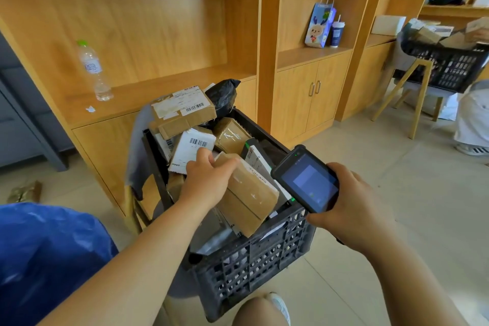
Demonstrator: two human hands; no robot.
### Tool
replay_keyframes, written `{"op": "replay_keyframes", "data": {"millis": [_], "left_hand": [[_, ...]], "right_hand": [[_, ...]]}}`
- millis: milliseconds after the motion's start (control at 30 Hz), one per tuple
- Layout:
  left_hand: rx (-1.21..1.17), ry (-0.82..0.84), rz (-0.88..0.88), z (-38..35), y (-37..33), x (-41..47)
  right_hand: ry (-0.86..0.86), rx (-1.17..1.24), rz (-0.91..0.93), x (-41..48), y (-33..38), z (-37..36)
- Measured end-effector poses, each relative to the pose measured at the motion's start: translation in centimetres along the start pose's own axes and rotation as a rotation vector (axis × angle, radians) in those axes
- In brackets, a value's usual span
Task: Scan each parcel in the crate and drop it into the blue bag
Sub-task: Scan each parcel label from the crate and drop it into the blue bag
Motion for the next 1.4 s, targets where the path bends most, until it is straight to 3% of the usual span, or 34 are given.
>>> {"op": "replay_keyframes", "data": {"millis": [100,200,267,433,567,800,933,1100,1400], "left_hand": [[-0.154,0.055,0.014,0.3,0.0,-0.1],[-0.276,-0.071,-0.088,1.9,-0.2,-0.9],[-0.195,-0.130,-0.149,2.8,0.2,-1.7],[0.137,0.092,-0.134,2.2,2.6,-2.2],[0.259,0.123,-0.119,3.0,2.9,-2.4],[0.188,0.102,-0.017,4.0,3.3,-2.8],[0.123,0.015,0.027,5.7,4.0,-3.4],[-0.223,-0.172,0.073,8.5,6.6,-4.4],[-0.222,-0.418,-0.013,12.5,9.5,-6.1]], "right_hand": [[-0.012,-0.023,0.006,-0.2,0.0,0.3],[-0.021,-0.032,0.014,-0.4,0.1,0.4],[-0.017,-0.035,0.022,-0.5,0.4,0.4],[0.009,-0.023,0.043,-0.7,1.6,-0.3],[0.020,-0.028,0.054,-0.9,2.4,-0.7],[0.046,-0.046,0.063,-1.7,3.6,-0.8],[0.066,-0.062,0.082,-1.9,4.5,-0.7],[0.083,-0.110,0.153,-1.8,6.1,-0.8],[0.144,-0.141,0.288,-1.6,9.9,-2.1]]}}
Point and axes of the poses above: each hand's wrist, its own x-axis towards the middle knuckle, its own z-axis out of the back of the hand, y = z × x, the point moved 6 cm from there along x, towards the middle knuckle
